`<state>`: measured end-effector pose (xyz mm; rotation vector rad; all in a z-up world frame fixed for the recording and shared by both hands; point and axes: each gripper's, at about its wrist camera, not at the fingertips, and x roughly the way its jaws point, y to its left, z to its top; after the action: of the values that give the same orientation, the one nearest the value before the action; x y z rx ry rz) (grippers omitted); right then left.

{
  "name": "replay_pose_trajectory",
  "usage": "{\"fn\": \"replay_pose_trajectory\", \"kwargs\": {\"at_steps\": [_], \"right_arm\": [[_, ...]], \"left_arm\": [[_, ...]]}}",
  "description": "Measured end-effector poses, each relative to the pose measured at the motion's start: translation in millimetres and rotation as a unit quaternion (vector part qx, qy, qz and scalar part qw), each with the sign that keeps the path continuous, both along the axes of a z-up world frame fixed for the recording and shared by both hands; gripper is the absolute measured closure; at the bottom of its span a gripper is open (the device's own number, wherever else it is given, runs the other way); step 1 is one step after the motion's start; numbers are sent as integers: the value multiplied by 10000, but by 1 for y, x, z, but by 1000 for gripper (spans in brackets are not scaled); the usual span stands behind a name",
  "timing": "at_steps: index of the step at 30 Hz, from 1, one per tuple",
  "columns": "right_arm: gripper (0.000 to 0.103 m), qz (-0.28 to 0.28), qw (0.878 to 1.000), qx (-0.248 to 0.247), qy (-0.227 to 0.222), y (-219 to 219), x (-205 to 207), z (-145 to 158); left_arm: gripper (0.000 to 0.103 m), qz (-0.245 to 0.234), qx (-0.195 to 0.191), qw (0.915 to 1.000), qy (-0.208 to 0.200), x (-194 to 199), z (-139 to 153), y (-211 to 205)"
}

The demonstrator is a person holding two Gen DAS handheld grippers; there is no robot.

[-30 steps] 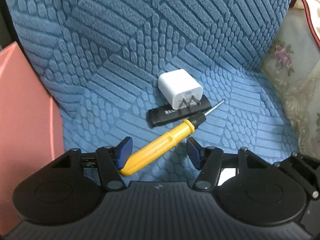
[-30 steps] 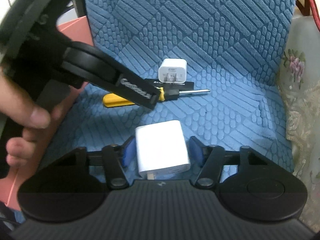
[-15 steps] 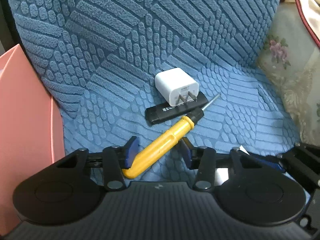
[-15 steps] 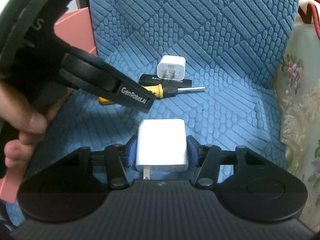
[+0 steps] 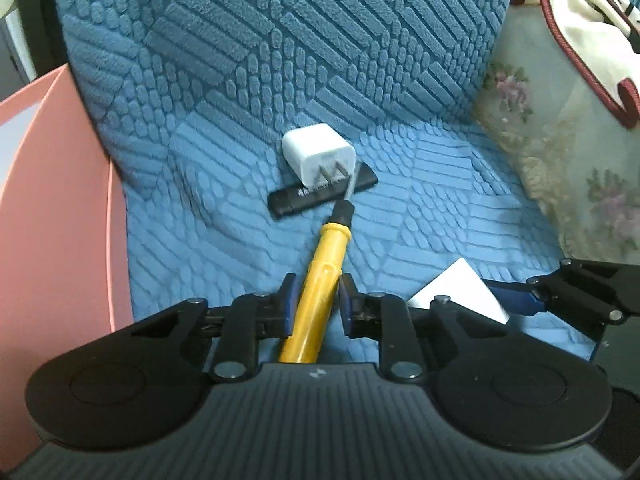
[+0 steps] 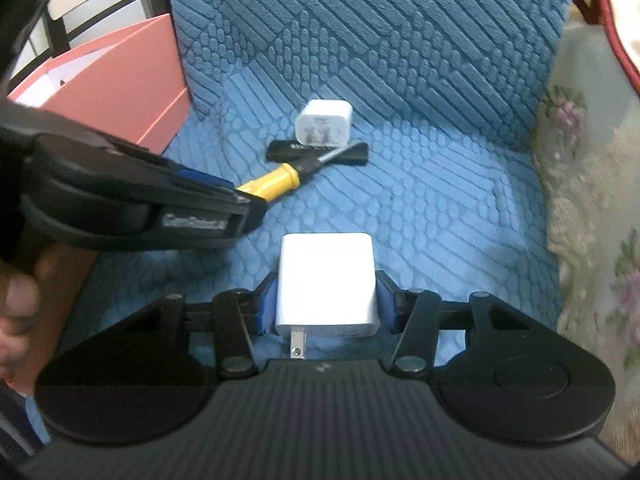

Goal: Organize rigid objects
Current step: 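Grasp the yellow screwdriver with the left gripper while the right grasps the white charger, then lift and carry the screwdriver and large charger toward the pink box with both grippers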

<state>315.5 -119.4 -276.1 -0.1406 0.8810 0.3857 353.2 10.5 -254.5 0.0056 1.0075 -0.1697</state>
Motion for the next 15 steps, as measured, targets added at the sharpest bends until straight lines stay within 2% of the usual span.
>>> {"fn": "replay_pose_trajectory", "kwargs": {"at_steps": [4,8,15], "right_arm": [[50,-435,9989,116,158,-12,-11,2],[50,-866,9946,421,393,-27,-20,5],[50,-1281,9893,533,455,-39,-38,13]], "left_arm": [[80,231,-157,9996,22,-15,2,1],[83,423,-144,9990,3,-32,3,0],[84,578,-292,9979,36,-75,8,-1]]}}
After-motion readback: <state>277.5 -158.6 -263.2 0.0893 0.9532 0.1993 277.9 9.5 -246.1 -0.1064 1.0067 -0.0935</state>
